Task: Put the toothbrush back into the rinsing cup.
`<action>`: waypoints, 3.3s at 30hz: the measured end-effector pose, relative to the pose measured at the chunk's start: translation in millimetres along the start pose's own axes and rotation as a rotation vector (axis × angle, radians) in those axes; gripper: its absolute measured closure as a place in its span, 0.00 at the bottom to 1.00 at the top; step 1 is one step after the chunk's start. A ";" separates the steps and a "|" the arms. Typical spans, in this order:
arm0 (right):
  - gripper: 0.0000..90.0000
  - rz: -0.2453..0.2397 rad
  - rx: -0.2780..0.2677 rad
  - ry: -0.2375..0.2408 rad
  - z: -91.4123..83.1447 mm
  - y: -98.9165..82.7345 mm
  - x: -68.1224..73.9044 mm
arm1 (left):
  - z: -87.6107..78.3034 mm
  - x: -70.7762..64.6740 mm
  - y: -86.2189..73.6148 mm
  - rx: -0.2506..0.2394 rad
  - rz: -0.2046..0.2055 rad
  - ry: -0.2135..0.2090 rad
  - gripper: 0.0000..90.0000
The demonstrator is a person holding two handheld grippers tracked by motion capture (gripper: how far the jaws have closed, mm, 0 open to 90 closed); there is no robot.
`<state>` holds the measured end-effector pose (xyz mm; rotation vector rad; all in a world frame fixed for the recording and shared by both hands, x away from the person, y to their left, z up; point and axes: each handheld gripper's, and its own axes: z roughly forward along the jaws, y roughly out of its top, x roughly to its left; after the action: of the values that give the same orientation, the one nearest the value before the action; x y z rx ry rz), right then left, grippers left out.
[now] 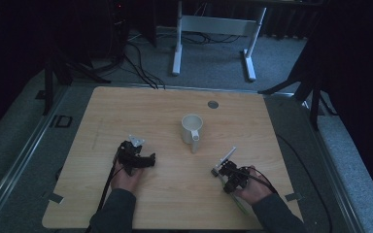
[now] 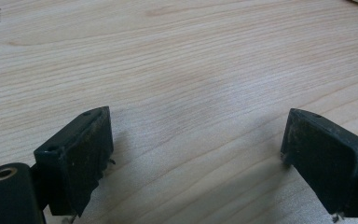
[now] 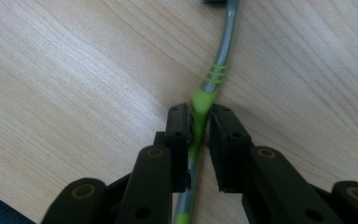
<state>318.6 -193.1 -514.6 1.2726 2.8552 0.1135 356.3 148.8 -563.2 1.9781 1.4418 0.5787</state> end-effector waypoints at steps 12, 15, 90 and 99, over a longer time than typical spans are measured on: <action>0.88 -0.016 0.014 -0.013 1.9 2.5 2.0 | 0.0 0.0 0.0 0.000 0.000 0.000 0.10; 0.90 -0.026 0.019 -0.026 2.0 2.8 3.1 | 0.0 0.0 0.0 0.000 0.000 0.000 0.10; 0.91 0.112 -0.480 -0.021 -60.2 4.6 -24.0 | 0.0 0.0 0.0 0.000 0.000 0.000 0.10; 0.91 0.125 -0.548 -0.034 -60.3 3.4 -24.9 | 0.0 0.0 0.0 0.000 0.000 0.000 0.10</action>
<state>335.2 -213.0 -454.7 1.2956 2.4462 0.8003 356.3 148.8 -563.2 1.9781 1.4415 0.5787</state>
